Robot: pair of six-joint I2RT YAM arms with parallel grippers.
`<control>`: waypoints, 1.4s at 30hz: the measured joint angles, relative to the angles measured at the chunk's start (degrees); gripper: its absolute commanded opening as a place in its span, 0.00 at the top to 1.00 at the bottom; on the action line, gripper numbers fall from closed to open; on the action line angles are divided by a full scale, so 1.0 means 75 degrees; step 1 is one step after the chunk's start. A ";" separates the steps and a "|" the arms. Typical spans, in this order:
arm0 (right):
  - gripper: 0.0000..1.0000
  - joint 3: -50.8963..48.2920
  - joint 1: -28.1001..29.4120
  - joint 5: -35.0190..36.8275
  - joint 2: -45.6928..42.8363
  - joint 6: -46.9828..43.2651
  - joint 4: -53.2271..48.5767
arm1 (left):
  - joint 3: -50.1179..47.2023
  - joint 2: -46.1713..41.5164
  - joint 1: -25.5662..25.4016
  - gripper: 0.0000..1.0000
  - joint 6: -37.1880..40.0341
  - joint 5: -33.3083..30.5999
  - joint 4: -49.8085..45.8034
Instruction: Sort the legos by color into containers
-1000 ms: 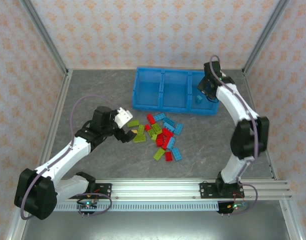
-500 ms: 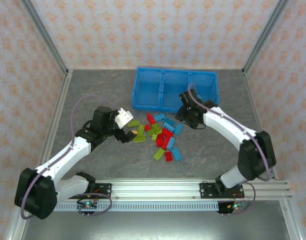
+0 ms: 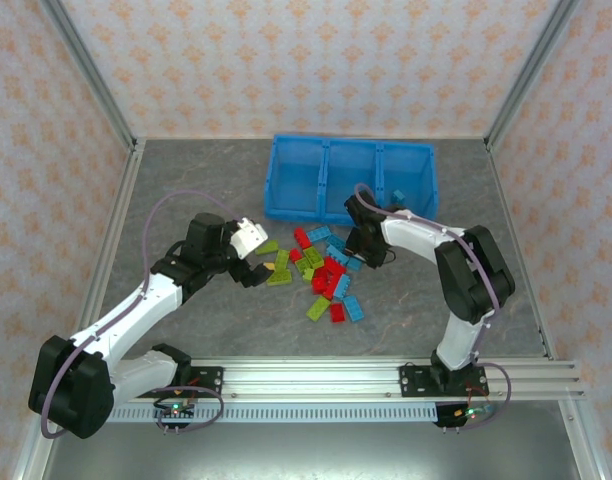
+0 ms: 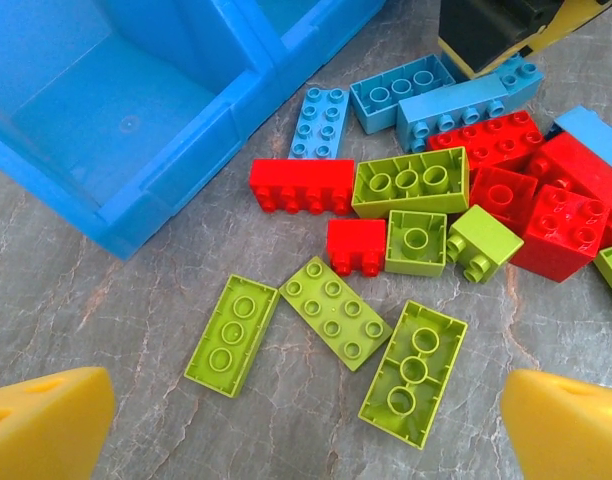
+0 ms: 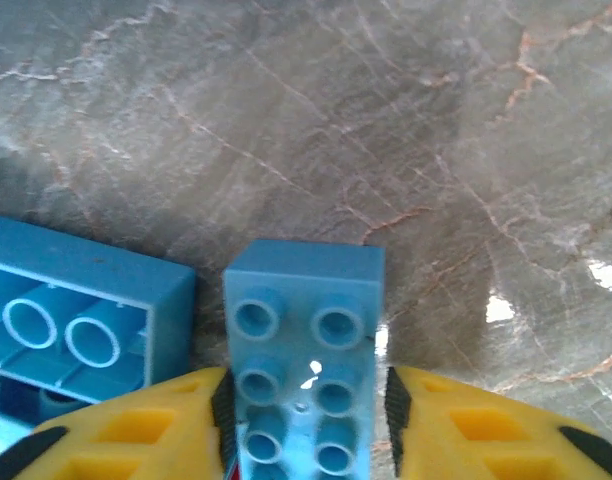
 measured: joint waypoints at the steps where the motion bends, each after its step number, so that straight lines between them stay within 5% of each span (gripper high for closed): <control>1: 0.64 -0.0055 0.0006 0.0044 0.0000 0.0009 0.0006 | 0.0000 0.0000 0.0000 0.00 0.0003 0.0000 0.0000; 11: 0.74 -0.0452 -0.0023 0.1230 -0.1480 0.0017 -0.0405 | 0.0000 0.0000 0.0000 0.00 0.0003 -0.0003 0.0000; 17: 0.74 0.0606 -0.0874 0.2130 -0.2433 -0.0498 -0.0350 | 0.0085 0.0259 0.0000 0.00 -0.0318 -0.0032 -0.0050; 28: 0.72 0.2649 -0.2430 0.2224 0.0289 -0.1358 0.0554 | 0.0933 0.0472 -0.0047 0.00 -0.2159 -0.2113 -0.0702; 33: 0.54 0.3238 -0.2591 0.1912 0.1448 -0.1478 0.0455 | 0.1303 0.0472 -0.0047 0.00 -0.2524 -0.2632 -0.0927; 42: 0.52 0.3311 -0.2605 0.1719 0.1160 -0.1469 0.0318 | 0.1399 0.0647 -0.0047 0.05 -0.2873 -0.3051 -0.1309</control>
